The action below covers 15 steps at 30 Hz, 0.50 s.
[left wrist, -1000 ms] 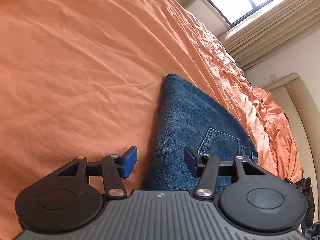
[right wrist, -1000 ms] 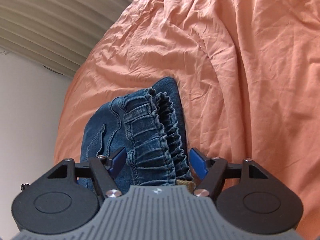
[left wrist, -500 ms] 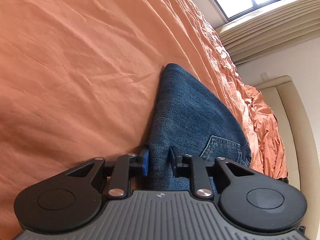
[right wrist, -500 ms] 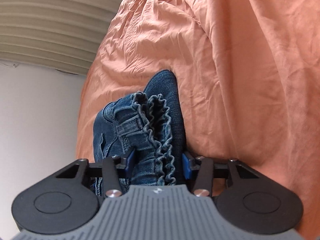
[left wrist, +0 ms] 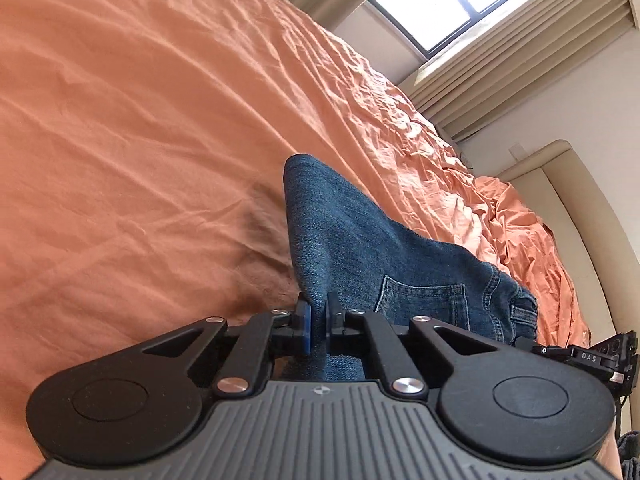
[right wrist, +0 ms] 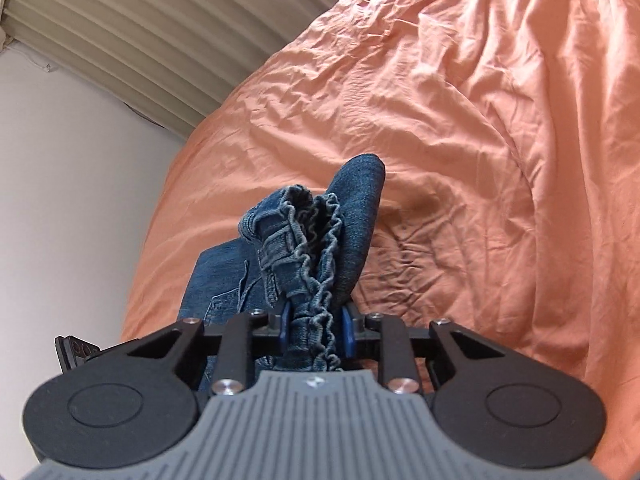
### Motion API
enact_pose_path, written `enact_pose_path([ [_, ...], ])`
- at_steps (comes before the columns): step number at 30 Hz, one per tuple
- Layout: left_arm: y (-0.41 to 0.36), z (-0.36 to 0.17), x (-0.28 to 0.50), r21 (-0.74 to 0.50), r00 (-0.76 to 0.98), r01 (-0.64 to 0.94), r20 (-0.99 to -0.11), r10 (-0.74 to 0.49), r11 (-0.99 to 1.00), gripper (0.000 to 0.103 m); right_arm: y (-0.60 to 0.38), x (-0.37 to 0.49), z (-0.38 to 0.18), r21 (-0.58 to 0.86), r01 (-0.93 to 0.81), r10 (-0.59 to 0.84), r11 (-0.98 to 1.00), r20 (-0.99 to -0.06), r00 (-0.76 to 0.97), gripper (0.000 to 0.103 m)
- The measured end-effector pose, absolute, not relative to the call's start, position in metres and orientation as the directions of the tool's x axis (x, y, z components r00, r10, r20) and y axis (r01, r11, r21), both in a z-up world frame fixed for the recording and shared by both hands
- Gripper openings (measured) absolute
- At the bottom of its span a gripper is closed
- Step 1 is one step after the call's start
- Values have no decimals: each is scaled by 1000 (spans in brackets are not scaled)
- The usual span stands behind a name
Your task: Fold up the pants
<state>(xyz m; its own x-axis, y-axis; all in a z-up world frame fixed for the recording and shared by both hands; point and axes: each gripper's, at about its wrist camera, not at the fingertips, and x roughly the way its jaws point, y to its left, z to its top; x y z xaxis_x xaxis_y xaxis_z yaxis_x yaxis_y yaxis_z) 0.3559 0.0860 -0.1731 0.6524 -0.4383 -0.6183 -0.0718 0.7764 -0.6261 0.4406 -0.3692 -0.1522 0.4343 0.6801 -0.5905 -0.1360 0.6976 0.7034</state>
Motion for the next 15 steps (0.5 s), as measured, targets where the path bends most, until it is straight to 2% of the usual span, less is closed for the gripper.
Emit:
enact_pose_path([
  [7, 130, -107, 319, -585, 693, -48, -603, -395, 810, 6, -316, 403, -92, 710, -201, 711, 675, -554, 433, 20],
  [15, 218, -23, 279, -424, 717, -79, -653, -243, 902, 6, -194, 381, -60, 766, -268, 795, 585, -476, 377, 20],
])
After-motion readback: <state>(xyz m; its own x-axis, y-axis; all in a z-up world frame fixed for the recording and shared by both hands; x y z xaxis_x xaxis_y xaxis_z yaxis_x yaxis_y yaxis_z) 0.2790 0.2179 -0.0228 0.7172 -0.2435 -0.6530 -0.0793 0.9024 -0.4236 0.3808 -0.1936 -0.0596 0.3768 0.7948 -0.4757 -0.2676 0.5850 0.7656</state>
